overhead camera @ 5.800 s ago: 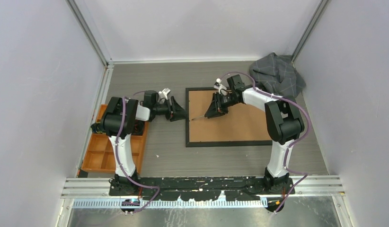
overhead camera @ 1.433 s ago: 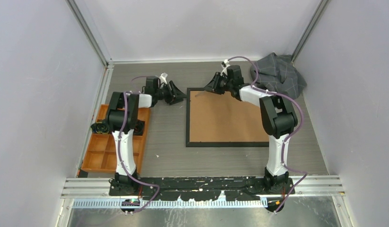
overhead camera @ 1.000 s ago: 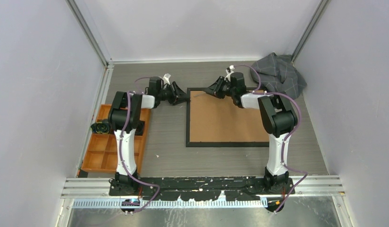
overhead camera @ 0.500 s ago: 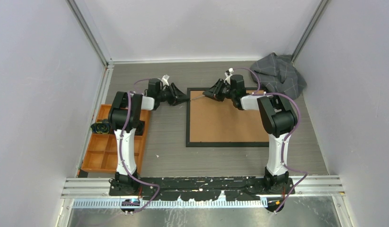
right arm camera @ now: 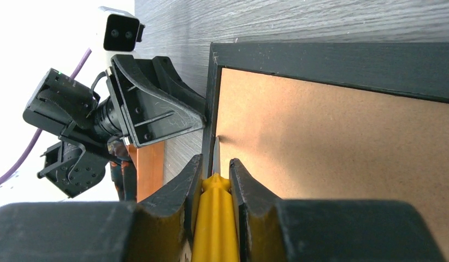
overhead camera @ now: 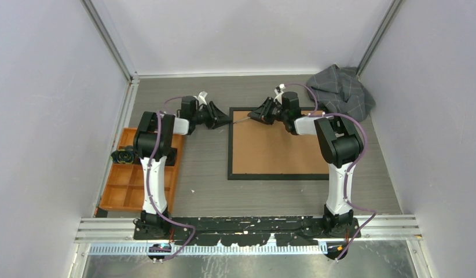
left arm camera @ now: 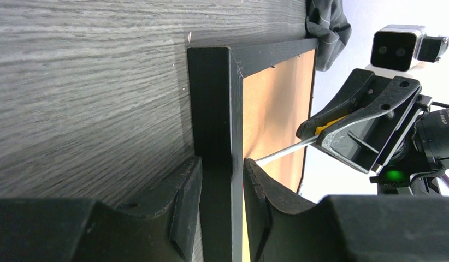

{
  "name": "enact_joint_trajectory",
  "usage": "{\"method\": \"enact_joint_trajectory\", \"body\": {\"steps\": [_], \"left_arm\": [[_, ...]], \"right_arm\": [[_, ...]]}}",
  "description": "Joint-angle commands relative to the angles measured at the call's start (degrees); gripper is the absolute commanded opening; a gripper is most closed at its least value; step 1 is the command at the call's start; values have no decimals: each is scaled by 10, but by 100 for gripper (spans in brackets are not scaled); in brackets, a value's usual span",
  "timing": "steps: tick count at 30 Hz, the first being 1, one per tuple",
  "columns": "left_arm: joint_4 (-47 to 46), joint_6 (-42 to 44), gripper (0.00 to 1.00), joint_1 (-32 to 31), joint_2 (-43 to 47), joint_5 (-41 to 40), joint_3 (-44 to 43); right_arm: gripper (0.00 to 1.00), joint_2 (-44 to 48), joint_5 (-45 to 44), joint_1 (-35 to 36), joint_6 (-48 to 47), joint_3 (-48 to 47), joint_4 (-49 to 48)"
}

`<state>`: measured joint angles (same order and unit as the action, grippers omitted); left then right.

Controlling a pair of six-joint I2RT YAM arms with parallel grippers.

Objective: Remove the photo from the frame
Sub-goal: Release the photo frame item from the photo frame.

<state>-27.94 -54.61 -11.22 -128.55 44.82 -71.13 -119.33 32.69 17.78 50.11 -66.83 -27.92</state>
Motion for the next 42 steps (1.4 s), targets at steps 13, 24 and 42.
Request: {"method": "enact_joint_trajectory", "body": {"steps": [13, 24, 42], "left_arm": [[-4, -5, 35, -11, -29, -19, 21], [-16, -12, 29, -19, -24, -33, 43], [-18, -11, 28, -23, -12, -59, 65]], "right_arm": [[1, -38, 15, 30, 25, 2, -66], [1, 10, -42, 83, -5, 30, -48], [1, 13, -198, 245, -109, -213, 432]]}}
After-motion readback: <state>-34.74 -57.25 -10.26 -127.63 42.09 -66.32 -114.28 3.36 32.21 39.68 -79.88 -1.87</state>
